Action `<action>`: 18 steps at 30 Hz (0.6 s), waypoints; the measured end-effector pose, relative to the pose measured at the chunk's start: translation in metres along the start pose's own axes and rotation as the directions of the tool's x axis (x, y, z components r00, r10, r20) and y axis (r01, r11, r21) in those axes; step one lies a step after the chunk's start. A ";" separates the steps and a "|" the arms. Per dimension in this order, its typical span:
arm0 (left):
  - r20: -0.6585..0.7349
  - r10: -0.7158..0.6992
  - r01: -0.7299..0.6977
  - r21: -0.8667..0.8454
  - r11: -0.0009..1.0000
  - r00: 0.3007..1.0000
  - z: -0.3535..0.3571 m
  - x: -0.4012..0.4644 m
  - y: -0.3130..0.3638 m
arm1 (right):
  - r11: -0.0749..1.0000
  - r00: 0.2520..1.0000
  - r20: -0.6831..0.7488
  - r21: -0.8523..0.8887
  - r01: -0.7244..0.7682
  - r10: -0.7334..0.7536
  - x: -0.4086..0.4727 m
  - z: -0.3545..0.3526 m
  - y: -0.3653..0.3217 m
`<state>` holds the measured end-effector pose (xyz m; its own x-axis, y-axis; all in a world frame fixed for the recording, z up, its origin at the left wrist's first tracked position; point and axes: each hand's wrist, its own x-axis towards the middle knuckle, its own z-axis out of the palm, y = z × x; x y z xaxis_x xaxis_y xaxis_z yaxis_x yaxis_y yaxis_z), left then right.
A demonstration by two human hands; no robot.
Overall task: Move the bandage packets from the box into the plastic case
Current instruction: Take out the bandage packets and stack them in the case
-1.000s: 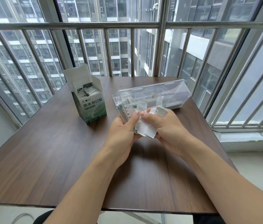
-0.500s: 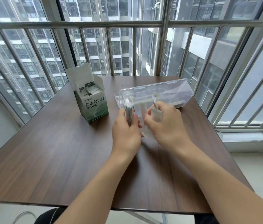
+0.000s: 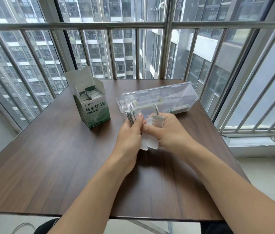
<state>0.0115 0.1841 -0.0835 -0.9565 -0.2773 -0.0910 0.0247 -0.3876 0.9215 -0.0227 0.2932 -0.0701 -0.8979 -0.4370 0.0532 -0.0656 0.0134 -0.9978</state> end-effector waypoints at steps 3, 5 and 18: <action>0.001 -0.031 0.031 -0.029 0.999 1.000 -0.003 0.000 0.006 | 0.991 0.998 0.002 0.113 -0.070 0.070 -0.002 -0.004 -0.005; -0.004 -0.031 0.031 0.073 0.997 1.000 -0.005 0.001 0.006 | 0.996 0.993 -0.114 0.085 -0.014 0.023 0.002 -0.011 -0.005; 0.359 0.028 -0.118 0.232 0.965 0.933 -0.008 -0.004 0.002 | 0.992 0.989 -0.077 0.019 -0.127 0.128 0.010 -0.004 -0.003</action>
<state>0.0179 0.1773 -0.0838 -0.9960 0.0466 0.0763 0.0693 -0.1374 0.9881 -0.0336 0.2922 -0.0666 -0.9296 -0.3613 -0.0724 0.0577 0.0515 -0.9970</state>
